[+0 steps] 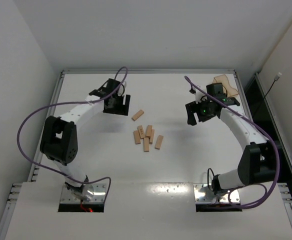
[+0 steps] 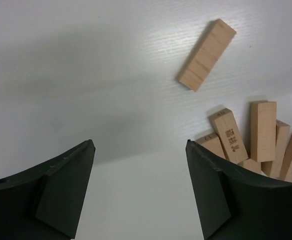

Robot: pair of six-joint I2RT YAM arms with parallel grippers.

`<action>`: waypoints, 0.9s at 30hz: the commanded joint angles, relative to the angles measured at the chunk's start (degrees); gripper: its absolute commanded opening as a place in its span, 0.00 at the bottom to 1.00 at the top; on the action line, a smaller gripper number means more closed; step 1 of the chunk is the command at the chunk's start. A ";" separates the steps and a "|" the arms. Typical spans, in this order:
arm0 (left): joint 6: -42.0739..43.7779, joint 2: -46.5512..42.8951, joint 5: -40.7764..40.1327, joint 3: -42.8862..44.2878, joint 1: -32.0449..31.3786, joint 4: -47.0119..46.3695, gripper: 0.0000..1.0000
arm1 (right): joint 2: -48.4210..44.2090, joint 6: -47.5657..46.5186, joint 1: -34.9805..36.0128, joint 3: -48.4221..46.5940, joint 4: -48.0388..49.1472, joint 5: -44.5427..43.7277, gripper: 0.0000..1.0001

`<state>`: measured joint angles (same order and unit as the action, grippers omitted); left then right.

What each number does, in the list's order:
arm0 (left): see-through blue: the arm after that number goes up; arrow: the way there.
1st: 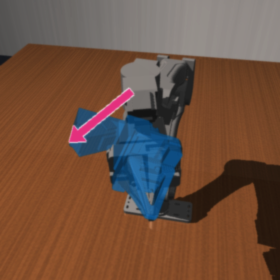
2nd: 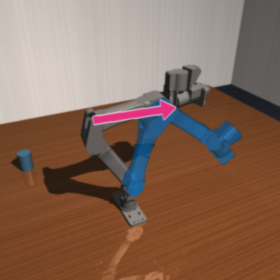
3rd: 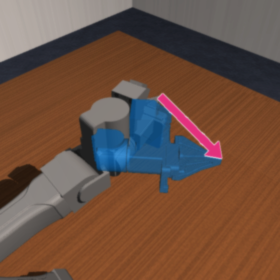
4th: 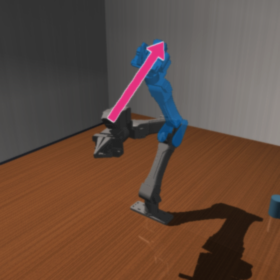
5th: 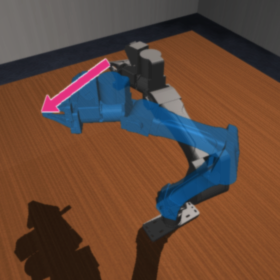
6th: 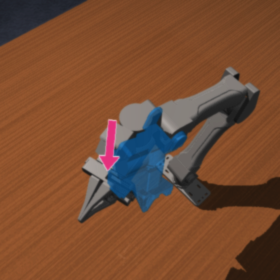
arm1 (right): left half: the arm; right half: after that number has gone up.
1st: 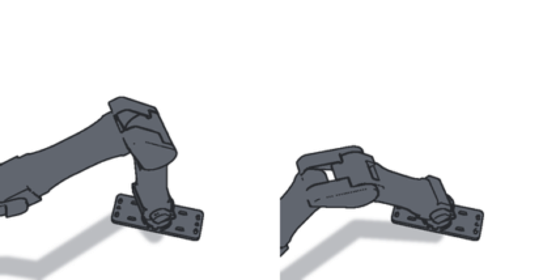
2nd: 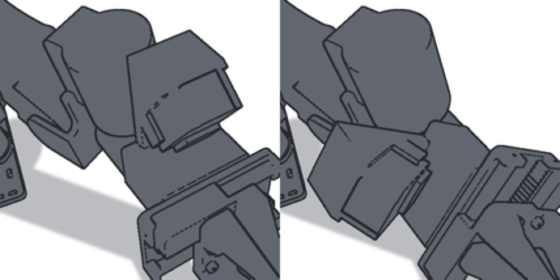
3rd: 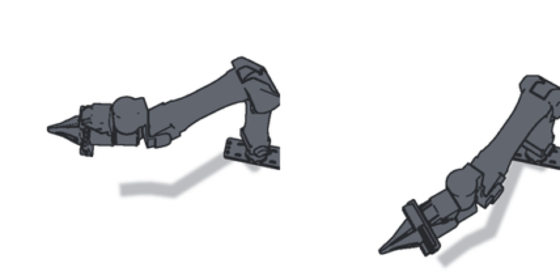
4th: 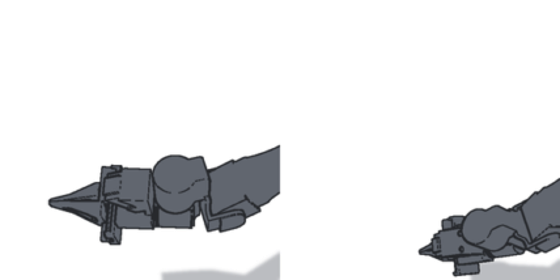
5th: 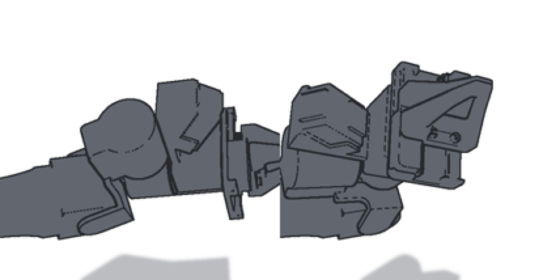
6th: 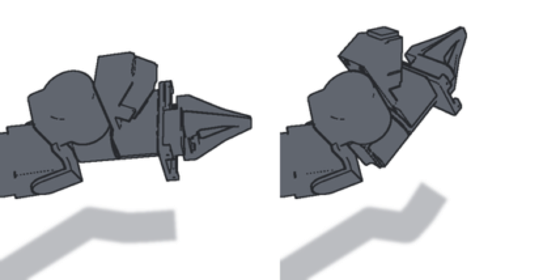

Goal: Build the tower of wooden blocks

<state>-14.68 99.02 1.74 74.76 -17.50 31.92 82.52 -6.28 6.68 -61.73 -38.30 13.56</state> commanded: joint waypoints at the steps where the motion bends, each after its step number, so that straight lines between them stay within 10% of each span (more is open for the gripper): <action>1: -6.93 -0.24 -12.27 0.03 -5.61 8.83 0.71 | -0.52 -0.84 0.35 -0.05 2.18 -0.47 0.73; 12: -6.43 9.16 -23.18 5.64 -13.88 5.09 0.55 | -3.68 -0.31 0.35 1.79 1.65 0.06 0.73; 19: 0.52 13.63 -20.81 10.30 -8.87 0.51 0.05 | -6.23 -0.84 -0.17 4.16 1.13 0.59 0.73; 27: 5.79 18.57 -15.46 11.55 -8.87 -3.87 0.00 | -6.23 -0.84 -0.17 4.69 1.65 0.59 0.73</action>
<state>-12.40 115.57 -17.08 84.88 -26.15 31.31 77.62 -6.28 6.83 -57.43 -37.80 13.54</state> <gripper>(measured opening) 0.001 0.729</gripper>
